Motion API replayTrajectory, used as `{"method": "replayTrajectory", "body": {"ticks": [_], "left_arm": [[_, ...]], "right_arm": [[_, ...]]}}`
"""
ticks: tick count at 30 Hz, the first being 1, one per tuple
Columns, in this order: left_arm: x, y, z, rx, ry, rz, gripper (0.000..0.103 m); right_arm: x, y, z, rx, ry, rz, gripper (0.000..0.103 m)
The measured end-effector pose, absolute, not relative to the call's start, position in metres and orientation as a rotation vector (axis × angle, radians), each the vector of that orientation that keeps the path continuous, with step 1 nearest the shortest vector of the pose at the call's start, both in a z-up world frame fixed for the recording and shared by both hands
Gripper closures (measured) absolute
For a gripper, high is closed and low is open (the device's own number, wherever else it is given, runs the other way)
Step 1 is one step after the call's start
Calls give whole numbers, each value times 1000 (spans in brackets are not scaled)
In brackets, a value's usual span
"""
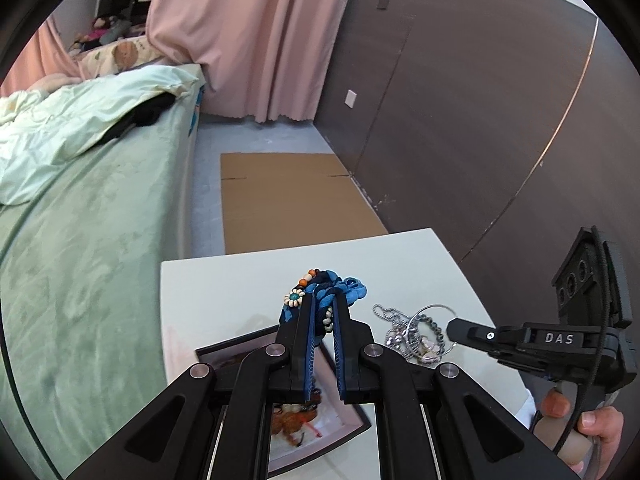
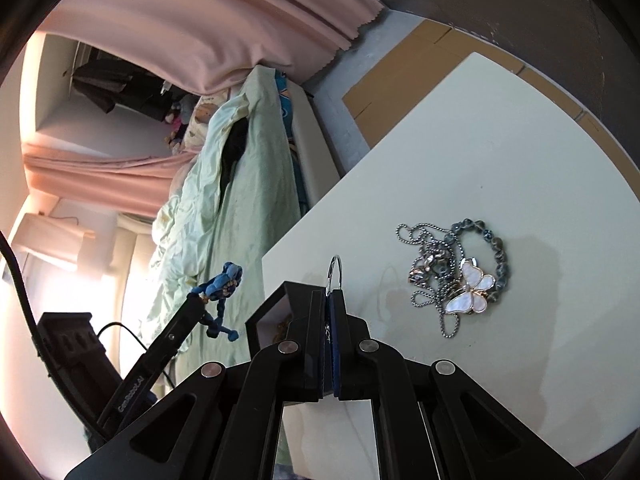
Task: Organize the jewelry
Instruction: 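Lift the blue strand toward the box with the left tool while the right tool grasps the silver chain, then lower the blue strand into the black box and open the left tool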
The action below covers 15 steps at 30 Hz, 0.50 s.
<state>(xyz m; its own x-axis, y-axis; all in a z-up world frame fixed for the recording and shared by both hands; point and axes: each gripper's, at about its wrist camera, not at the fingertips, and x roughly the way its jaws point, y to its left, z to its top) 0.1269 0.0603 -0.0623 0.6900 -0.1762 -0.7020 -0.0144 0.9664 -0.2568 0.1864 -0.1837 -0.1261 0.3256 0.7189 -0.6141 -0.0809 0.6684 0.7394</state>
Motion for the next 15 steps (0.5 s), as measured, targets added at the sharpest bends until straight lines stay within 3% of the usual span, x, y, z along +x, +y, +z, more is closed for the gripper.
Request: {"method": "replayTrajectory", "body": {"ticks": [15], "left_arm": [[114,82,-71,-324,884,-80,92]], "right_arm": [[170,-154,-119,627,1120,664,99]]}}
